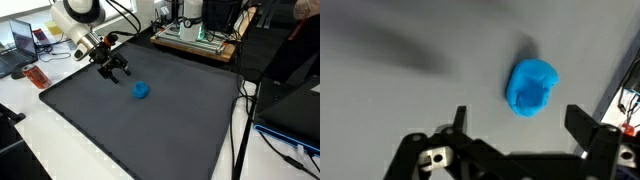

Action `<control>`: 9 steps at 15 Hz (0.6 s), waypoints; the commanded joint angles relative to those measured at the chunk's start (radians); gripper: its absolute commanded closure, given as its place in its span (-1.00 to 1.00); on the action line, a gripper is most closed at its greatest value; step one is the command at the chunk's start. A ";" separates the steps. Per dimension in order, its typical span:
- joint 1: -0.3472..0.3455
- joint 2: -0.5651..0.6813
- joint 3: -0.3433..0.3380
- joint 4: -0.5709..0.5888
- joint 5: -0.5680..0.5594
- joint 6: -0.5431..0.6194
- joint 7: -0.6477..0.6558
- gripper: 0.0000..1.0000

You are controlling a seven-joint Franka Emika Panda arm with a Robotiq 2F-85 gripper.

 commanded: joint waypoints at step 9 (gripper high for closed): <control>-0.015 -0.136 0.009 -0.307 0.245 0.314 -0.325 -1.00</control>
